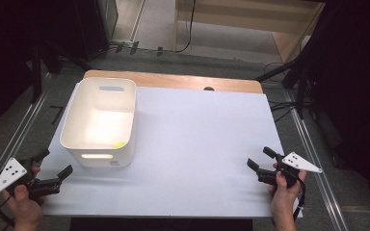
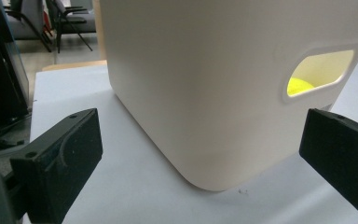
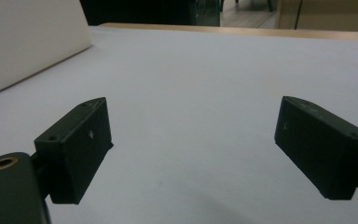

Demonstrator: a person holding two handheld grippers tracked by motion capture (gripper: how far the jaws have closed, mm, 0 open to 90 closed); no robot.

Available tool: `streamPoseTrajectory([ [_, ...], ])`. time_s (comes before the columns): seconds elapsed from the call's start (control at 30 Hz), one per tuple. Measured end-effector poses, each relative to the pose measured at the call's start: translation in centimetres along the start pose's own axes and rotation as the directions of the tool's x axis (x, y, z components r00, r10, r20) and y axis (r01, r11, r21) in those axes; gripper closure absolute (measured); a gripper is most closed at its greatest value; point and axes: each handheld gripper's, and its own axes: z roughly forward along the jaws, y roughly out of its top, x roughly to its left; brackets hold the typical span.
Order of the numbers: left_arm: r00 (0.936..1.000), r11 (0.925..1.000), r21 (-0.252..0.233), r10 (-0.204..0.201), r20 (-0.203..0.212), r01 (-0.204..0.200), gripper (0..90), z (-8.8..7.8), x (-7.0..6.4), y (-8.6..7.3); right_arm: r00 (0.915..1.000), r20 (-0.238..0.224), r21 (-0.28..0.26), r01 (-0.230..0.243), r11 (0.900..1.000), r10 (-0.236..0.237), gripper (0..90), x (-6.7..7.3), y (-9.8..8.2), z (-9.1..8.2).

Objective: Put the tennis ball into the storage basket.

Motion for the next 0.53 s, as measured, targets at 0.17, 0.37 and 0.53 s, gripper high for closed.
streamPoseTrajectory([
  [0.17,1.0,1.0,-0.001,0.001,0.001,-0.001,0.0,0.0,0.0,0.0,0.9975,0.07,-0.026,-0.007,1.0,0.009,9.9,-0.7,-0.5,-1.7],
  [0.37,1.0,1.0,0.001,0.003,0.004,-0.003,0.0,0.0,0.0,0.0,0.9935,0.048,-0.099,-0.099,0.99,0.104,9.9,-1.7,-1.0,-2.1],
  [0.53,1.0,1.0,0.0,0.002,0.004,-0.002,0.0,0.1,0.0,0.0,0.9927,0.067,-0.112,-0.092,0.989,0.1,9.9,-1.6,-1.1,-2.0],
])
